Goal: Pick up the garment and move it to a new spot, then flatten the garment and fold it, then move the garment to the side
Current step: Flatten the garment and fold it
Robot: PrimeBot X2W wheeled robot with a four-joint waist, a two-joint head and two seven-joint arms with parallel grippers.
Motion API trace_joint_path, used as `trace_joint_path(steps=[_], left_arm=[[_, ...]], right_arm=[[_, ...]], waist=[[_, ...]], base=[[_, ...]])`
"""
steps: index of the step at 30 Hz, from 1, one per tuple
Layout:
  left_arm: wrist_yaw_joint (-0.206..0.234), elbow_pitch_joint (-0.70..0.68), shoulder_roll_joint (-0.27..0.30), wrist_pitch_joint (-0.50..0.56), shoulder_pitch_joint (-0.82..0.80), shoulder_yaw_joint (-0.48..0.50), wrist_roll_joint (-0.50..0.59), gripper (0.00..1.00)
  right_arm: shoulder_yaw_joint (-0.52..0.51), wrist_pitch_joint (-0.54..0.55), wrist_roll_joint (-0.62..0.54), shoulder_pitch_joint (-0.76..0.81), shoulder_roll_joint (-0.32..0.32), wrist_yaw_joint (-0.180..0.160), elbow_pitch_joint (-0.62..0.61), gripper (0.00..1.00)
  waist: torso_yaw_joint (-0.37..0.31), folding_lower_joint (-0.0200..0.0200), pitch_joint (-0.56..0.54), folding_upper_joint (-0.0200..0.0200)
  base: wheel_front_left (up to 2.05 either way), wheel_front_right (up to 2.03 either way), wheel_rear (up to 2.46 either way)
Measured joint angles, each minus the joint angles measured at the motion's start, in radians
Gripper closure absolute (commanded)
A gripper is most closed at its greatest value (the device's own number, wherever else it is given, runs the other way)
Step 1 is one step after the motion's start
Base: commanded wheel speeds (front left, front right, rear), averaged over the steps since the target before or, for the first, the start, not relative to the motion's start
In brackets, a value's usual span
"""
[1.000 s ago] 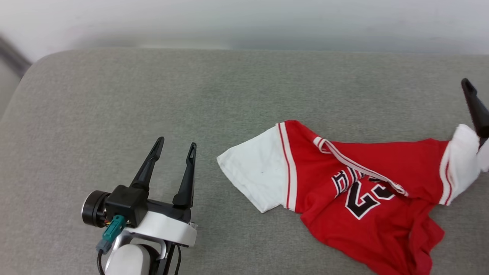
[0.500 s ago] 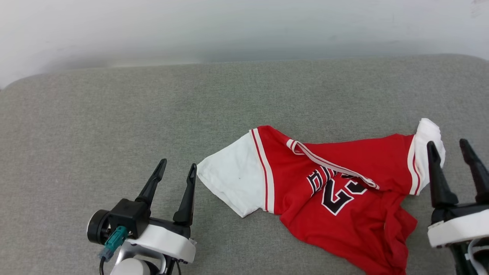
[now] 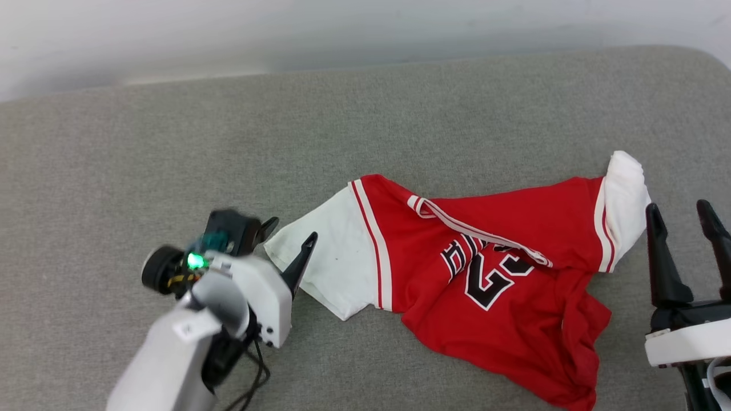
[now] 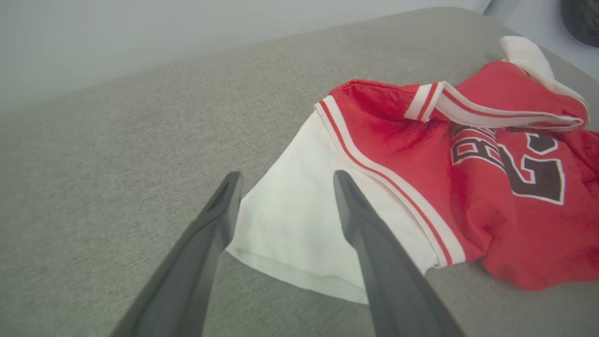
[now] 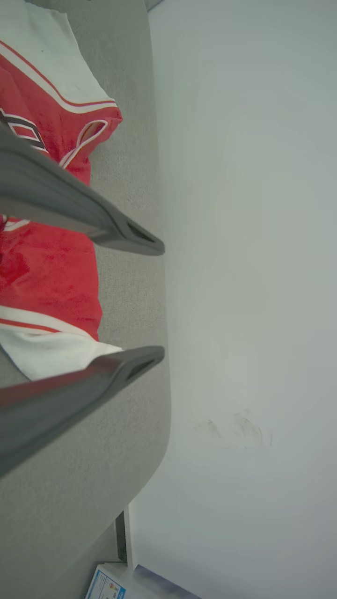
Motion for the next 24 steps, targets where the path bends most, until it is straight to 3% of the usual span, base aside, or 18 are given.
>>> trace_joint_path(steps=[4,10,15,22,23,24], left_arm=[[0.000,-0.005,0.111,0.309,-0.159,-0.111,-0.116,0.00],[0.000,0.035,0.190,0.630,-0.301,-0.200,-0.302,0.00],[0.000,0.073,0.266,0.728,-0.351,-0.281,-0.322,0.00],[-0.002,0.148,0.298,0.728,-0.398,-0.319,-0.320,0.00],[-0.001,0.157,0.296,0.737,-0.400,-0.320,-0.336,0.63],[-0.001,0.163,0.296,0.748,-0.403,-0.321,-0.351,1.00]], right_arm=[[-0.025,0.012,-0.020,-0.008,0.008,0.000,-0.004,0.00],[-0.013,0.005,-0.033,-0.036,0.028,0.000,-0.011,0.00],[0.005,-0.005,-0.047,-0.043,0.045,0.000,-0.019,0.00],[0.021,-0.014,-0.051,-0.047,0.058,0.000,-0.020,0.00],[0.020,-0.015,-0.053,-0.047,0.059,0.000,-0.020,0.00],[0.020,-0.015,-0.054,-0.048,0.059,0.000,-0.020,0.00]], waist=[[-0.007,0.0000,0.034,0.0000],[-0.033,0.0001,0.069,0.0000],[-0.061,0.0001,0.096,0.0000],[-0.092,0.0001,0.131,0.0000],[-0.095,0.0001,0.134,0.0000],[-0.098,0.0001,0.137,0.0000]], base=[[0.00,0.00,0.00],[0.00,0.00,0.00],[0.00,0.00,0.00],[0.00,0.00,0.00],[0.00,0.00,0.00],[0.00,0.00,0.00]])
